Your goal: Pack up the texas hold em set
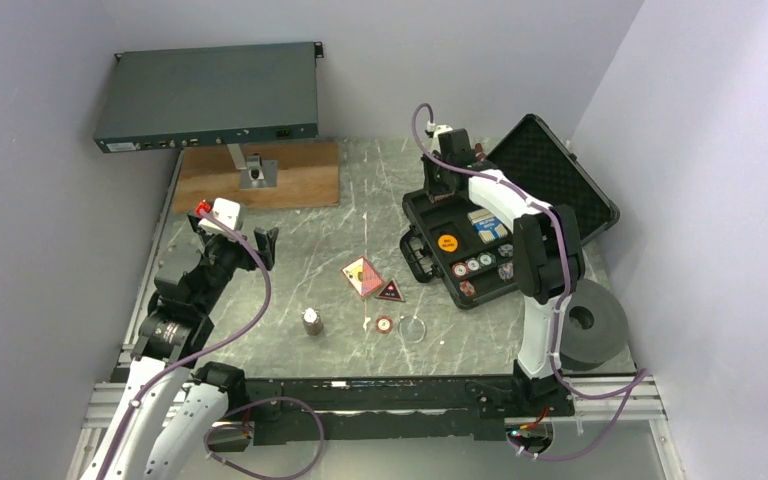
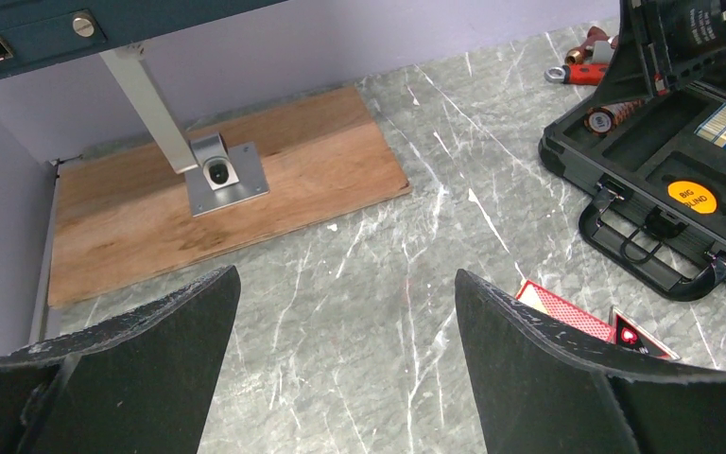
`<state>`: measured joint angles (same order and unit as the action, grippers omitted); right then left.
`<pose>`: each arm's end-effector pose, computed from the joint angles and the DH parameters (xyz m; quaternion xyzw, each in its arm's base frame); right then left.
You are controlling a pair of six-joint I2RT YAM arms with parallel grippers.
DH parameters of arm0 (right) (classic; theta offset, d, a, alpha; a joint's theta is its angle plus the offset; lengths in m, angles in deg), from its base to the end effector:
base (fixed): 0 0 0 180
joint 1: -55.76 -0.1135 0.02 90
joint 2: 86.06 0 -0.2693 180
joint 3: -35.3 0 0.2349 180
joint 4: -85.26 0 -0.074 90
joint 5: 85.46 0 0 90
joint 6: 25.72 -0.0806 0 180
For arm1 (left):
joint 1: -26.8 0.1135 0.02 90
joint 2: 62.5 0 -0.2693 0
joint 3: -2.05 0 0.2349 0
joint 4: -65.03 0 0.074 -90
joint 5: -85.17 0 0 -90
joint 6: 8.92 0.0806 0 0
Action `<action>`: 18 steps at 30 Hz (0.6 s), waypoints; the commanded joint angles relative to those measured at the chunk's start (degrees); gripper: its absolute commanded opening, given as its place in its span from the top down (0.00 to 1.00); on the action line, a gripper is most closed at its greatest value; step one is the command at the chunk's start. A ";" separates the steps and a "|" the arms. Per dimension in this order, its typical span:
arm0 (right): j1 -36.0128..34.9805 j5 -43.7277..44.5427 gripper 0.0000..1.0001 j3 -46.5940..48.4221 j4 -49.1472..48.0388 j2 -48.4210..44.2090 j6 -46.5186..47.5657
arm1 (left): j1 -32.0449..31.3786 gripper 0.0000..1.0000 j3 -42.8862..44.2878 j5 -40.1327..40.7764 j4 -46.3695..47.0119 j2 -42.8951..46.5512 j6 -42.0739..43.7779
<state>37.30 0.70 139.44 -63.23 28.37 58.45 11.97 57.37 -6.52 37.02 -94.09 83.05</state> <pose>0.4513 0.1564 0.2138 -0.1139 0.9053 0.1158 0.3925 0.1538 -0.0432 0.3376 0.1170 0.7236 -0.0869 0.6746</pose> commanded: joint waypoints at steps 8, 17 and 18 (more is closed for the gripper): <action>-0.09 5.62 0.83 3.05 2.25 3.83 -2.89 | -0.21 0.11 0.77 -0.75 1.15 0.68 0.66; -0.17 10.33 0.83 3.98 3.48 6.55 -1.32 | -0.21 0.11 0.80 -0.77 1.17 0.30 0.70; -0.17 12.01 0.83 4.23 3.88 6.82 -0.99 | -0.21 0.11 0.77 -0.72 1.18 0.23 0.74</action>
<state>36.27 4.90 141.21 -60.80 34.30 56.16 11.97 57.37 -6.52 37.00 -94.09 83.43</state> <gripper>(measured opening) 0.167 0.893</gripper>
